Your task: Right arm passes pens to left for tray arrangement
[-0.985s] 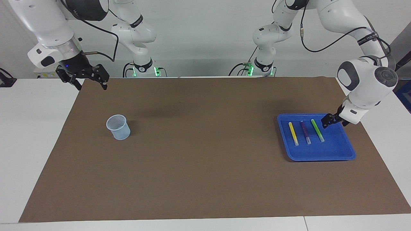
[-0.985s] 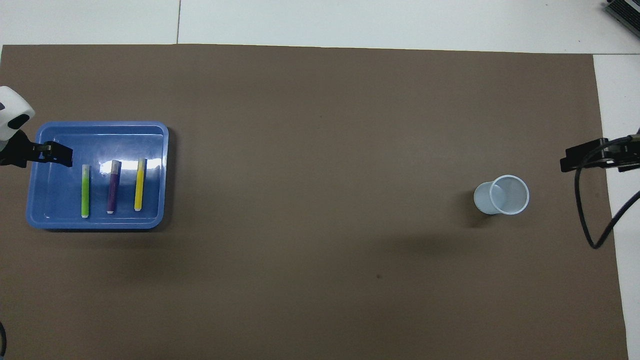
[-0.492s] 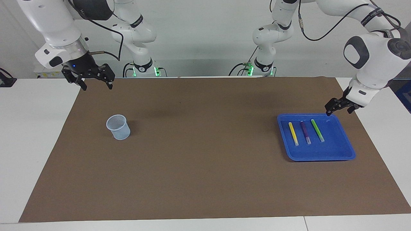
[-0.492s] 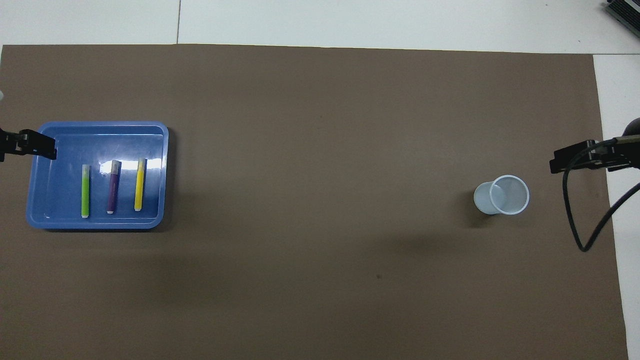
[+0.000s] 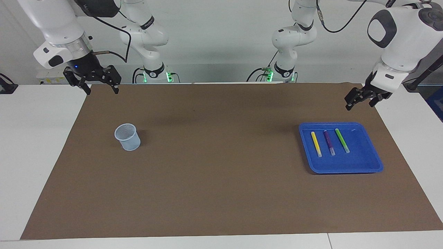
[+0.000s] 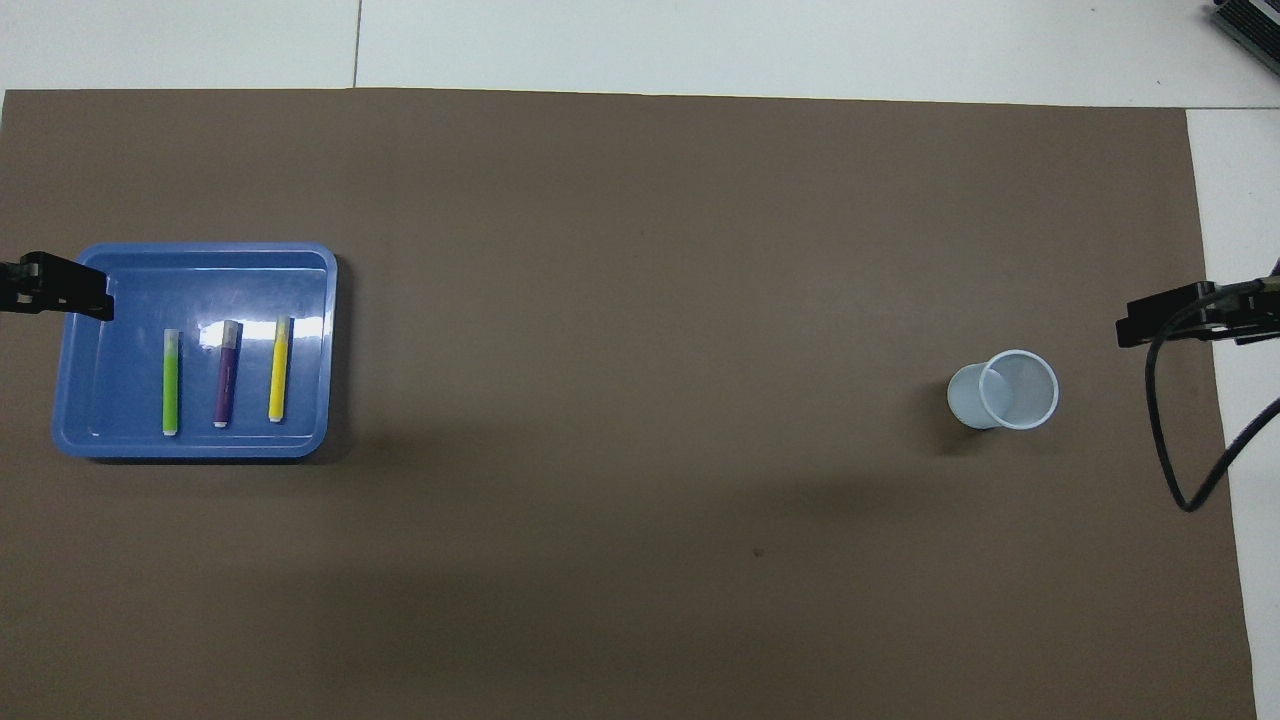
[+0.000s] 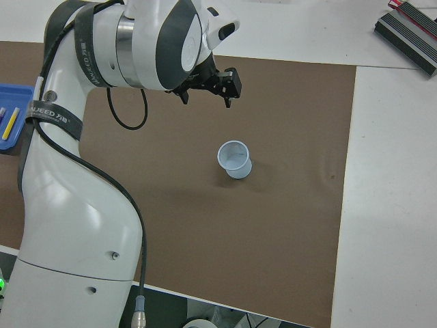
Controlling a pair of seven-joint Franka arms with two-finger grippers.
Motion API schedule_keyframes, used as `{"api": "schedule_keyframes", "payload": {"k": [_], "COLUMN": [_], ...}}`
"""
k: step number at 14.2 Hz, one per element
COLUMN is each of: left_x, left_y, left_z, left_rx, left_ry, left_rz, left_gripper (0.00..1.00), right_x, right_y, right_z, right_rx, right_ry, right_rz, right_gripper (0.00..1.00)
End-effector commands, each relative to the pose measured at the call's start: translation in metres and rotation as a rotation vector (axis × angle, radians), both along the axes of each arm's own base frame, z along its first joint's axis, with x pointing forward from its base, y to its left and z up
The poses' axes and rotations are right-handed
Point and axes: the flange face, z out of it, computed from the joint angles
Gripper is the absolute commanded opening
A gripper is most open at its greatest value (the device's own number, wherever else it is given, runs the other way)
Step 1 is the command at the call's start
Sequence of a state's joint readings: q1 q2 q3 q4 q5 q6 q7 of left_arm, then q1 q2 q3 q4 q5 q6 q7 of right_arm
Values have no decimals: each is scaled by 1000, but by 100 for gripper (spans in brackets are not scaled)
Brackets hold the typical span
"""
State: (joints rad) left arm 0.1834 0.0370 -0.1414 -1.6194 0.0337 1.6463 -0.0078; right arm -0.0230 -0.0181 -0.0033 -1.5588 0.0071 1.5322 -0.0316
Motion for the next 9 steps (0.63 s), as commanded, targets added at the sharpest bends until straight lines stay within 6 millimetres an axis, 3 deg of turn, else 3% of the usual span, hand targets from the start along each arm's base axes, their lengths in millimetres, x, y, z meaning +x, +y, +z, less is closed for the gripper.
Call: {"api": "schedule_keyframes", "payload": {"k": [1,6,9], "left_x": [-11,-28,-29], "left_y": [-20,-34,-45], "left_z": [21,46,48], "left_rx": [-13,-9,-39], "left_ry": [6,22,13], "left_rz": [12,-6,14], "left_gripper": [100,100,100], "right_x": [-6,-6,-6], "right_y": [2,1,1], "right_z": [1,1,1], "right_rx": [5,5,5], "right_ry": [1,0,1], "right_rz": [7,6,6], "right_gripper": [100,100,100]}}
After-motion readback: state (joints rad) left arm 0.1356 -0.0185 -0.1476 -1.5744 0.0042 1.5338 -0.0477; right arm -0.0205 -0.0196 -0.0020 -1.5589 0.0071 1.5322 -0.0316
